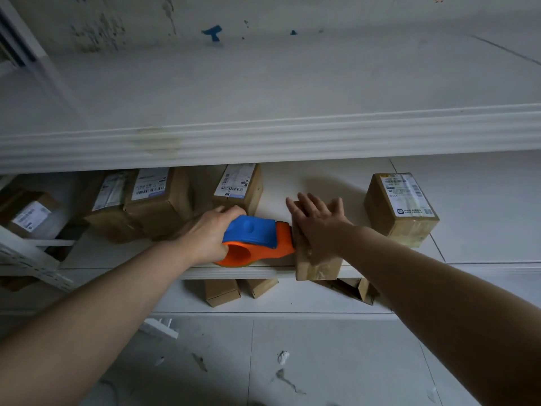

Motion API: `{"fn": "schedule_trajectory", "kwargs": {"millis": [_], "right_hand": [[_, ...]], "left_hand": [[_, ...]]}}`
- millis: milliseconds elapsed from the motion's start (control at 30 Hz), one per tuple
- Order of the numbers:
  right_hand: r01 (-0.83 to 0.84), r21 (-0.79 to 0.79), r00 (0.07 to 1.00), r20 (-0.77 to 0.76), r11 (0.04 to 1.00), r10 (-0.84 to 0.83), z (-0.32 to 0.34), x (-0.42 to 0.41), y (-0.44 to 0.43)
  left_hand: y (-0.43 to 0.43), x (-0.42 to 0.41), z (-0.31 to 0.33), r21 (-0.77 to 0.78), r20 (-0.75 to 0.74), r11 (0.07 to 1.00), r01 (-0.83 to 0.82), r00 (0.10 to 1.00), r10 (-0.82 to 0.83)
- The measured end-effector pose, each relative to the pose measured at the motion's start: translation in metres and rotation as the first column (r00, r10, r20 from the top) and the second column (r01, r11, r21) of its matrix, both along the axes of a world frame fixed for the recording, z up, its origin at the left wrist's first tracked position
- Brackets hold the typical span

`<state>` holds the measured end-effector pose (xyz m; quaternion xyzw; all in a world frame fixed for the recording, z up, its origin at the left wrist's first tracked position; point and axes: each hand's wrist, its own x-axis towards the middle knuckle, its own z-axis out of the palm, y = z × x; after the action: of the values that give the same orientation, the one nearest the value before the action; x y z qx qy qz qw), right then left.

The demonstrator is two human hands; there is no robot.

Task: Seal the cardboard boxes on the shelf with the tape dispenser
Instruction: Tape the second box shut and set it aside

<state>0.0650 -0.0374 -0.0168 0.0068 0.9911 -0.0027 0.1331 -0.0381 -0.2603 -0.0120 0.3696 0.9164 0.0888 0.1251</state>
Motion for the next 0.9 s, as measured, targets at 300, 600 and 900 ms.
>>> {"fn": "schedule_trajectory", "kwargs": {"millis": [300, 600, 900], "right_hand": [[0.168, -0.670, 0.967, -0.030, 0.723, -0.253, -0.039, 0.018, 0.041], [0.113, -0.506, 0.979, -0.092, 0.855, -0.184, -0.063, 0.031, 0.061], [0.149, -0.410, 0.974, -0.095, 0.900, -0.205, -0.071, 0.024, 0.059]], "left_hand": [[0.012, 0.005, 0.028, 0.101, -0.052, 0.994, 0.040, 0.998, -0.035], [0.086, 0.034, 0.024, -0.069, -0.123, 0.988, 0.137, 0.982, -0.145], [0.031, 0.001, 0.029, -0.026, -0.033, 0.997, 0.066, 0.997, -0.067]]}}
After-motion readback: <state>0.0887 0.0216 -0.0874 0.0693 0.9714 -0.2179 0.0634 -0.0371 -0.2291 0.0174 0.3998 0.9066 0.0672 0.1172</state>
